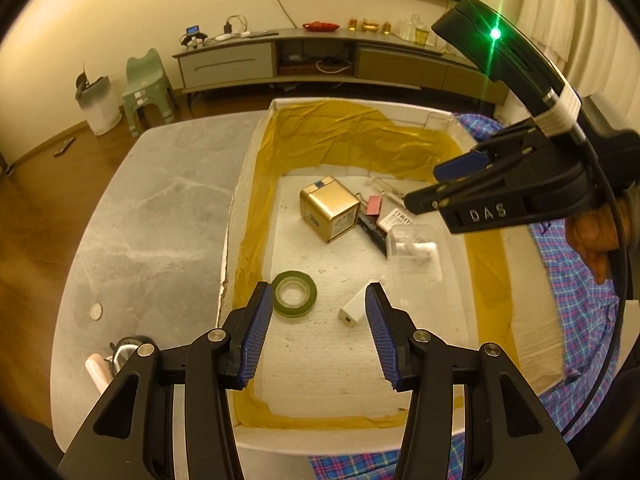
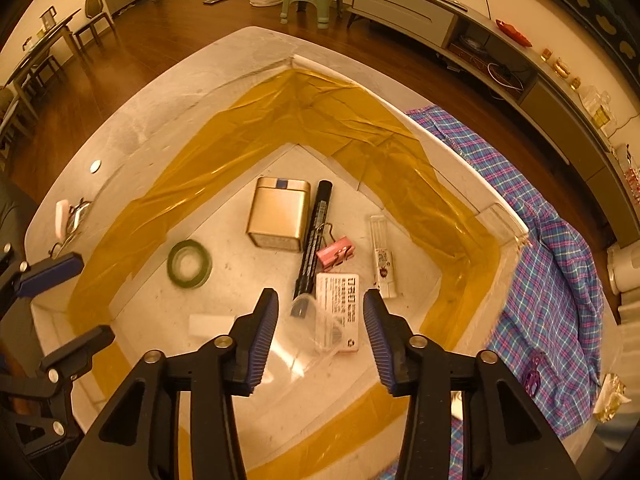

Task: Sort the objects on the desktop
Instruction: 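Withdraw both grippers from the bin back over the cloth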

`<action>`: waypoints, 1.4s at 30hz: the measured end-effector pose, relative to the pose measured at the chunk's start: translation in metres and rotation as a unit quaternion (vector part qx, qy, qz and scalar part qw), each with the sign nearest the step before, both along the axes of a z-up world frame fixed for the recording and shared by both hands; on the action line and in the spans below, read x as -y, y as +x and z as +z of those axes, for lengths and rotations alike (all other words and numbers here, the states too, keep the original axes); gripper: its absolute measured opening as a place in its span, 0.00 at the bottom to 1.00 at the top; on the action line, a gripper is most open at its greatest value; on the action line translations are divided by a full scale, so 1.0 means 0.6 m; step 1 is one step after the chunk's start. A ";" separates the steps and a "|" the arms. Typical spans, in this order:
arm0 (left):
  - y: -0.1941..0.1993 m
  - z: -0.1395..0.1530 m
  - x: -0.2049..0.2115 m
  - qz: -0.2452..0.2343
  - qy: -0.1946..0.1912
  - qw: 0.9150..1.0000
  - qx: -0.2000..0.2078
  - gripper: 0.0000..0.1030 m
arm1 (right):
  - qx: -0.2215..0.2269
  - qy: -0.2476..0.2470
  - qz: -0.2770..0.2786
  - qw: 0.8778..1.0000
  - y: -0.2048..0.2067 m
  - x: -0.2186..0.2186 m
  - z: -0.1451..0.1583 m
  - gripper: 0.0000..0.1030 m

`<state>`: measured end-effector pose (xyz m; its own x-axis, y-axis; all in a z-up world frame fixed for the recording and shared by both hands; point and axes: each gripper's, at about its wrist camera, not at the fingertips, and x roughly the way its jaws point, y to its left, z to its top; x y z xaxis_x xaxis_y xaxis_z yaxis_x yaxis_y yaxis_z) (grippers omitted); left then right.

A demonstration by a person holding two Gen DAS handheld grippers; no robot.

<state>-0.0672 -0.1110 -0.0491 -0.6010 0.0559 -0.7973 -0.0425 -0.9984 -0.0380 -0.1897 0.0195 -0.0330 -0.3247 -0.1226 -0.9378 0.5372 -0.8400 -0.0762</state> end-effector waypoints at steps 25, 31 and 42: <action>0.064 0.109 -0.075 -0.022 -0.005 0.997 -0.076 0.49 | -0.057 -0.073 0.075 0.993 0.198 -0.056 0.101 0.55; 0.074 0.127 -0.102 -0.034 -0.004 0.995 -0.091 0.49 | -0.090 -0.097 0.077 0.988 0.239 -0.087 0.120 0.57; 0.064 0.143 -0.156 -0.056 0.050 0.991 -0.108 0.49 | -0.139 -0.226 0.027 0.964 0.274 -0.211 0.136 0.59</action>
<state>-0.0289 -0.0172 0.0367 -0.7426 0.2043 -0.6379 -0.1707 -0.9786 -0.1148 -0.0255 0.1464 0.0486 -0.5383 -0.5212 -0.6623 0.5921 -0.7931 0.1428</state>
